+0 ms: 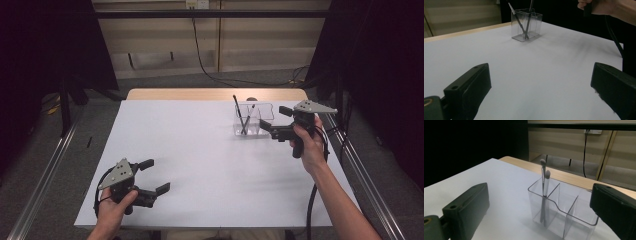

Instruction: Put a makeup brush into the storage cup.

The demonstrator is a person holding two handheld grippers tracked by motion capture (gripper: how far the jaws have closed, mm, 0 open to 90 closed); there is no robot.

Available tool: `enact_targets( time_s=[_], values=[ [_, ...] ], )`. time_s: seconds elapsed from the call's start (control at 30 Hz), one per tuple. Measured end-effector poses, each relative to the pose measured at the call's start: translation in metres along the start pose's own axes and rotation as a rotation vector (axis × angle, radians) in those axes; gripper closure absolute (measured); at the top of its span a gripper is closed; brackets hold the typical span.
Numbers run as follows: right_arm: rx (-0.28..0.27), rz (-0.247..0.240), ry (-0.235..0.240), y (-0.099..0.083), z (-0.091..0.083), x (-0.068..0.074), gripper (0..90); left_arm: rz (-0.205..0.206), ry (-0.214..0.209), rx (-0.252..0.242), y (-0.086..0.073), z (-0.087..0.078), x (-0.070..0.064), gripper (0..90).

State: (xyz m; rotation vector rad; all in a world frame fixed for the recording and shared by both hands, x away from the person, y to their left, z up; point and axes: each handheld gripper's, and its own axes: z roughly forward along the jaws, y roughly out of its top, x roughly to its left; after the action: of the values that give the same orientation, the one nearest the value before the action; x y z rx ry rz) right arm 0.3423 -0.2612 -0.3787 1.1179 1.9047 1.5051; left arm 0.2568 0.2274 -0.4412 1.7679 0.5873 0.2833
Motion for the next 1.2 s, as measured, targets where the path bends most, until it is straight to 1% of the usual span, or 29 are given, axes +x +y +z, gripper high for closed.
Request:
enact_targets(
  time_s=[0.13,0.37,0.4,0.47,0.57,0.6,0.73,0.93,1.0,1.2],
  values=[
    [-0.001,-0.008,0.001,-0.003,-0.005,0.003,1.6,-0.004,0.002,-0.001,0.000,0.000,0.000,2.9],
    [-0.013,0.001,0.004,-0.006,-0.012,0.005,1.6,-0.005,0.008,-0.007,0.000,-0.001,0.000,2.9],
    [-0.019,-0.002,-0.001,-0.007,-0.013,0.005,1.6,-0.005,0.008,-0.007,0.000,-0.001,0.000,2.9],
    [-0.011,-0.007,-0.002,-0.010,-0.014,0.006,1.6,-0.005,0.007,-0.007,0.000,-0.001,0.000,2.9],
    [-0.012,-0.007,-0.007,-0.014,-0.017,0.007,1.6,-0.006,0.011,-0.006,0.000,-0.001,0.001,2.9],
    [-0.010,0.000,-0.006,-0.016,-0.018,0.008,1.6,-0.007,0.008,-0.006,0.000,-0.001,0.001,2.9],
    [-0.016,-0.006,-0.012,-0.020,-0.022,0.010,1.6,-0.005,0.009,-0.007,0.001,-0.003,0.001,2.9],
    [-0.028,-0.007,-0.020,-0.024,-0.032,0.012,1.6,-0.009,0.018,-0.009,0.000,-0.003,0.002,2.9],
    [-0.038,0.001,-0.021,-0.026,-0.036,0.012,1.6,-0.009,0.016,-0.010,0.001,-0.004,0.002,2.9],
    [-0.033,0.001,-0.037,-0.034,-0.045,0.012,1.6,-0.008,0.020,-0.010,0.001,-0.004,0.002,2.9]
  ],
)
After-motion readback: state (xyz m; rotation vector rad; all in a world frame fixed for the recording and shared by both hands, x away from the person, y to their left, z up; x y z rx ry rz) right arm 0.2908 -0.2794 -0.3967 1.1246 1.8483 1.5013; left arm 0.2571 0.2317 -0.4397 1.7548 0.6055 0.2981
